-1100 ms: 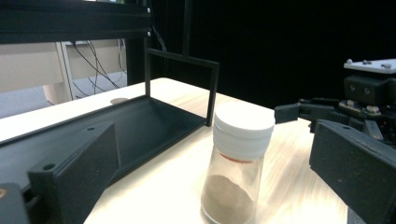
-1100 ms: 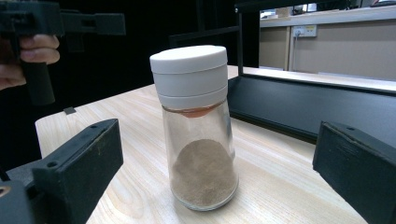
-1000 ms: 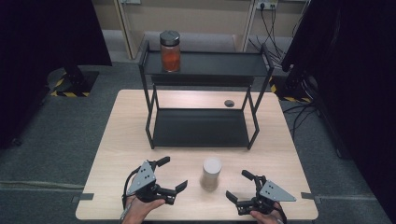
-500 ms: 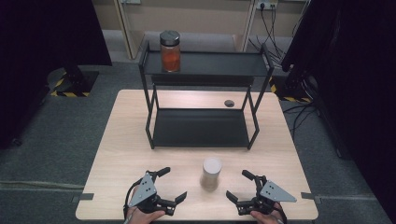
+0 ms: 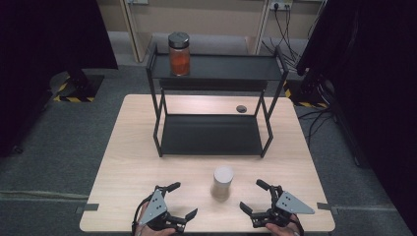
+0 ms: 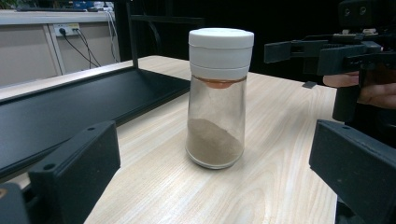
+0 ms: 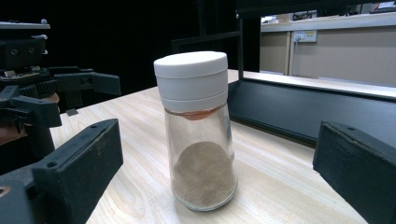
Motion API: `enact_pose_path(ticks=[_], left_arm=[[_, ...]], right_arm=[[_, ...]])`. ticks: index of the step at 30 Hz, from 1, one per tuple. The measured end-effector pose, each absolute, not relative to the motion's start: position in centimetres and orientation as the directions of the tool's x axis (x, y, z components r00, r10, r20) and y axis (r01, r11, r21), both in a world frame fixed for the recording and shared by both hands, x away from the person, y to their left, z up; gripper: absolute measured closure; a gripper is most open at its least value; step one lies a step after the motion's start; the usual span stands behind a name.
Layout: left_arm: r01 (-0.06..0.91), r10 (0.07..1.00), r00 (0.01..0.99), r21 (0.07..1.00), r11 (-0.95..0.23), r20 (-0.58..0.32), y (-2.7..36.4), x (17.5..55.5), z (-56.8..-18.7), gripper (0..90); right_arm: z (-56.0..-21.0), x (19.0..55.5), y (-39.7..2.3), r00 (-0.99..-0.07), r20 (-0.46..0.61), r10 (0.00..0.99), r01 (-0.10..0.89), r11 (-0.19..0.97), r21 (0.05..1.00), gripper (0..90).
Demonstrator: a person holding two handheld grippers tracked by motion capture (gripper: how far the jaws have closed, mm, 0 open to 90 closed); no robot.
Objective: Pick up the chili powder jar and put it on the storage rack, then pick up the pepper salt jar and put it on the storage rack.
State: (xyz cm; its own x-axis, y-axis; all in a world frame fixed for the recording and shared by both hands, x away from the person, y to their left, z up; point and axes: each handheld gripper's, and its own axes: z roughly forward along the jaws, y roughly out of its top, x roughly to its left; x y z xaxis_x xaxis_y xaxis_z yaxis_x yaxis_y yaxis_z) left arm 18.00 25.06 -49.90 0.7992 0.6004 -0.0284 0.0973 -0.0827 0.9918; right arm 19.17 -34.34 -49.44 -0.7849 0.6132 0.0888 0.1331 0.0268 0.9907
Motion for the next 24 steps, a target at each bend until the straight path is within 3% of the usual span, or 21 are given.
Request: enact_pose_path(ticks=[24], left_arm=[[0.125, 0.611, 0.789, 0.990, -0.069, -0.057, 25.32, 18.19, -50.55, 1.3]], right_arm=[[-49.38, 19.28, -34.17, -0.779, 0.090, 0.620, 0.134, 0.025, 0.991, 1.7]])
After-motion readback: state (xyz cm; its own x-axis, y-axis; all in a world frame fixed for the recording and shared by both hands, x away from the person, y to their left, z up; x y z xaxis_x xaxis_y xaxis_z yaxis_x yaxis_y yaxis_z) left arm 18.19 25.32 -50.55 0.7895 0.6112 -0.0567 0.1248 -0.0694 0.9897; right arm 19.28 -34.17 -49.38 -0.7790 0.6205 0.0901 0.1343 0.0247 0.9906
